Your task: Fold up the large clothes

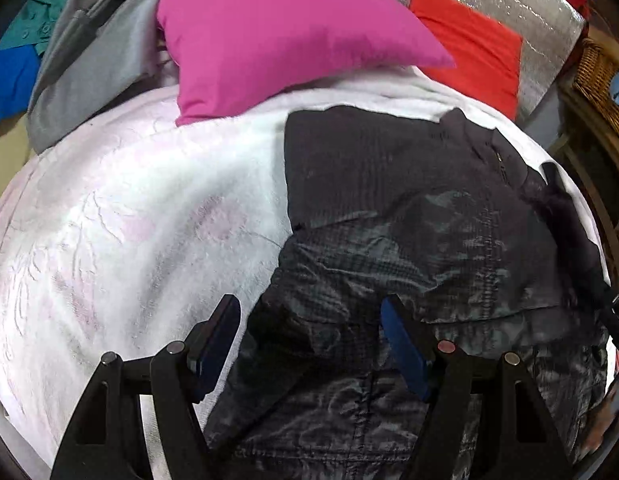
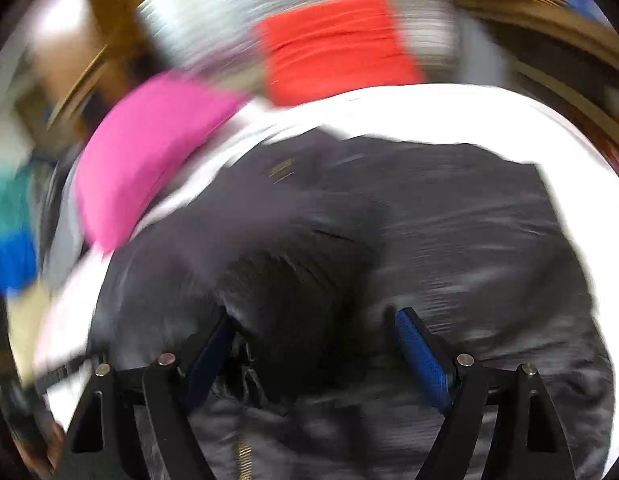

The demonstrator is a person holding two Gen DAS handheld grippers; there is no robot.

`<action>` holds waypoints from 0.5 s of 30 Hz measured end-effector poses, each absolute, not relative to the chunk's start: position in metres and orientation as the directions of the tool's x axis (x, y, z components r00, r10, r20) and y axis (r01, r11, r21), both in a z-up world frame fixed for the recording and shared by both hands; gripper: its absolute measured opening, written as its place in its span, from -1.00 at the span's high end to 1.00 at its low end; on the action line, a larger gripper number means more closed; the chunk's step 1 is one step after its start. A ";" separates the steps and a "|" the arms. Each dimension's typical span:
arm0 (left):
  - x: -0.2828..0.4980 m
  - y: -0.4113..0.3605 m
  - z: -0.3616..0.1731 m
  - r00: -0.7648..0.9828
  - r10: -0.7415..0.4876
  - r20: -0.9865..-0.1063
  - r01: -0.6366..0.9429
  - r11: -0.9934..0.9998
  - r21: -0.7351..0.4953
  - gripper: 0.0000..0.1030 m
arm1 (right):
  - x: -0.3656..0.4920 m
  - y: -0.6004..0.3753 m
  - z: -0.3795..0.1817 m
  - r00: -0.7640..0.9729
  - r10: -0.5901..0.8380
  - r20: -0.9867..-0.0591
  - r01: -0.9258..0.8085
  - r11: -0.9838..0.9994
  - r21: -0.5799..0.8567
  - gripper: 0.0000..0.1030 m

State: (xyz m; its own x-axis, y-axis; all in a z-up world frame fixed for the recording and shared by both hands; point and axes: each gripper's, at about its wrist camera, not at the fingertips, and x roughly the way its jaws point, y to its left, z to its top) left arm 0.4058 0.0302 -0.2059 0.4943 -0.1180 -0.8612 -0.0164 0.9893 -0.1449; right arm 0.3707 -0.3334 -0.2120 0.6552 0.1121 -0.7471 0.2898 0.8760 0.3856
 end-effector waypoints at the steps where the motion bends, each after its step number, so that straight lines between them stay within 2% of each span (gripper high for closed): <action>1: 0.408 0.028 -0.210 0.490 -0.116 -0.864 -0.016 0.990 -0.143 -0.42 | 0.366 -0.349 -0.213 0.658 0.114 -0.745 0.336 0.841 0.425 -0.64; 3: 0.408 0.027 -0.211 0.490 -0.112 -0.864 -0.014 0.991 -0.136 -0.42 | 0.352 -0.389 -0.220 0.670 0.147 -0.728 0.414 0.740 0.531 -0.64; 7: 0.407 0.023 -0.209 0.503 -0.093 -0.859 -0.011 0.993 -0.115 -0.42 | 0.330 -0.432 -0.223 0.735 0.210 -0.644 0.427 0.594 0.682 -0.64; 15: 0.408 0.023 -0.208 0.515 -0.097 -0.852 -0.011 0.993 -0.119 -0.42 | 0.346 -0.455 -0.247 0.752 0.329 -0.571 0.381 0.489 0.784 -0.64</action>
State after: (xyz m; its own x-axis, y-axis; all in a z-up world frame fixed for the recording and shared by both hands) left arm 0.4080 0.0227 -0.2084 0.5150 -0.0965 -0.8518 -0.0111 0.9928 -0.1192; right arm 0.3459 -0.4547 -0.2473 0.7521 0.3293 -0.5709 0.3812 0.4893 0.7844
